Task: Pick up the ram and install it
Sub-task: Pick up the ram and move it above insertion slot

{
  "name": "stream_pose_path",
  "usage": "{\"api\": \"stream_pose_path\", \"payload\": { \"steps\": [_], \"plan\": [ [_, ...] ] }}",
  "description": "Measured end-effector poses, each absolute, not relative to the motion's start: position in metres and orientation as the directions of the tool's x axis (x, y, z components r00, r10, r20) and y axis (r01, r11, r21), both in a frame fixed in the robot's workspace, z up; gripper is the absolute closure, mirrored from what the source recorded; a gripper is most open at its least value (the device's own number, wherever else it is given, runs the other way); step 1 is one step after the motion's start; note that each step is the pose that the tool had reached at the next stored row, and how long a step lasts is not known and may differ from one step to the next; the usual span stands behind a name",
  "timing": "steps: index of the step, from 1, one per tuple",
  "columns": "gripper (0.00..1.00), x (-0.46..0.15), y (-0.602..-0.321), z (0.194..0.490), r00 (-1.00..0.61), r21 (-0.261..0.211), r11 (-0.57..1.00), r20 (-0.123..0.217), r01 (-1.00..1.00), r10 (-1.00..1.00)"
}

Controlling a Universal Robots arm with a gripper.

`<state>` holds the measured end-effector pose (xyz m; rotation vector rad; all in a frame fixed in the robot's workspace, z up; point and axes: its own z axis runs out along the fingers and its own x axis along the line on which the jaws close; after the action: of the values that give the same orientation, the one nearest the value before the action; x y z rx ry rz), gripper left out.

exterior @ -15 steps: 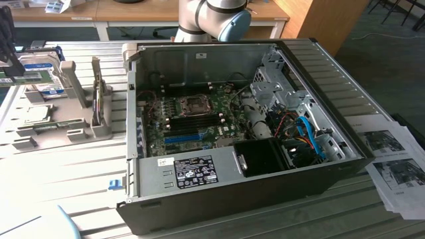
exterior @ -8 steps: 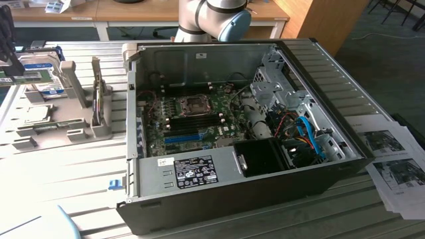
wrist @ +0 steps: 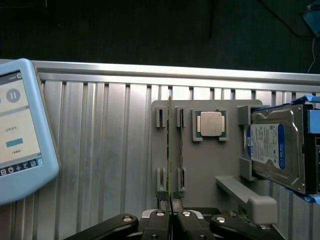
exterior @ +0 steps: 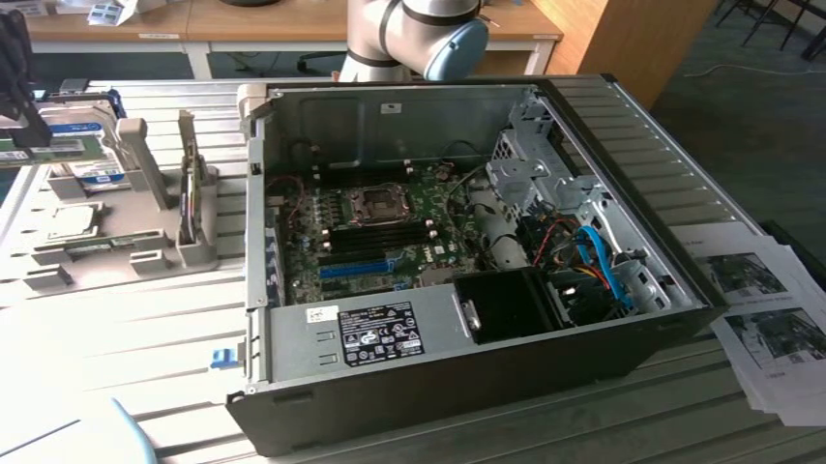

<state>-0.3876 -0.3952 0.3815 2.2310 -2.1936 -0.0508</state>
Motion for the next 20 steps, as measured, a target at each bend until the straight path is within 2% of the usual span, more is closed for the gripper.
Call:
{"api": "stream_pose_path", "payload": {
  "steps": [20],
  "plan": [
    [0.89, -0.358, -0.395, 0.381, 0.017, 0.032, -0.017, -0.014, -0.999, -1.000]
  ]
}}
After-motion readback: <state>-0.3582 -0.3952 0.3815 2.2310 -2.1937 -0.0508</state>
